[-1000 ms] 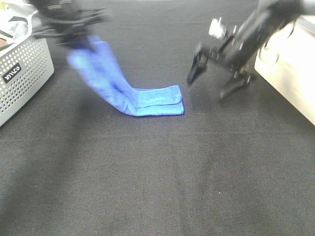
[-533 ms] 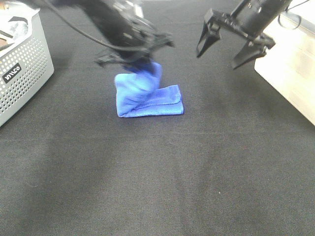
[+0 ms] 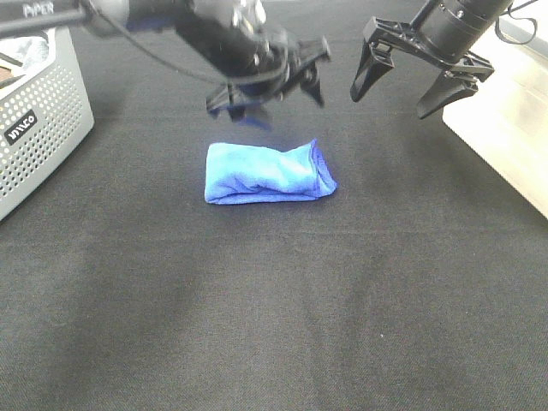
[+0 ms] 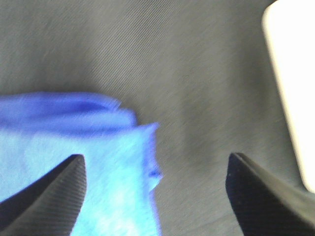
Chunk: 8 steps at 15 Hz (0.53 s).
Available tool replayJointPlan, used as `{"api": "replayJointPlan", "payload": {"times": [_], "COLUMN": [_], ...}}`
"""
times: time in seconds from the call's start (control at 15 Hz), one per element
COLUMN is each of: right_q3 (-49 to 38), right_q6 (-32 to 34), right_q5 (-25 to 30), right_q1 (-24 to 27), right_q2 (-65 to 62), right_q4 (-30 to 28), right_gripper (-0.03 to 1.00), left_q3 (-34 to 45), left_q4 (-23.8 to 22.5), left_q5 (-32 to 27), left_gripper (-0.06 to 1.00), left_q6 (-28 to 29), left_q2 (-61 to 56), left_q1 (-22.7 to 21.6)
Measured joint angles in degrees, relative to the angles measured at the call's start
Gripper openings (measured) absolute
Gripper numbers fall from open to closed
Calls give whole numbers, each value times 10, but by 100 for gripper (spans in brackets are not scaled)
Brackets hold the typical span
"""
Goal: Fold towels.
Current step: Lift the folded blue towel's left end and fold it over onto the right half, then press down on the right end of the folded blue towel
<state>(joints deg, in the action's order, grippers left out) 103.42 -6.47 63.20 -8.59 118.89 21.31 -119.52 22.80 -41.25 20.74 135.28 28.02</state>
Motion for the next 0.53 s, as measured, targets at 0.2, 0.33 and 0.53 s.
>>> {"api": "replayJointPlan", "payload": {"times": [0.2,0.33,0.53], "right_q3": [0,0,0], "right_q6": [-26,-70,-167], "right_q5": [0,-1,-6], "right_q1": [-2,-25,-76], "right_q2": [6,33,91], "right_q4": [105,198,343], "right_gripper": [93,93,93], "left_q3": [-54,-70,-74], "left_q4": [-35,-42,-46], "left_q5": [-87,-139,-206], "left_gripper": [75,75,75], "left_q6": [-37,-40,-48], "left_q2": [-1,-1,-1], "left_q1": [-62,-104,-148]}}
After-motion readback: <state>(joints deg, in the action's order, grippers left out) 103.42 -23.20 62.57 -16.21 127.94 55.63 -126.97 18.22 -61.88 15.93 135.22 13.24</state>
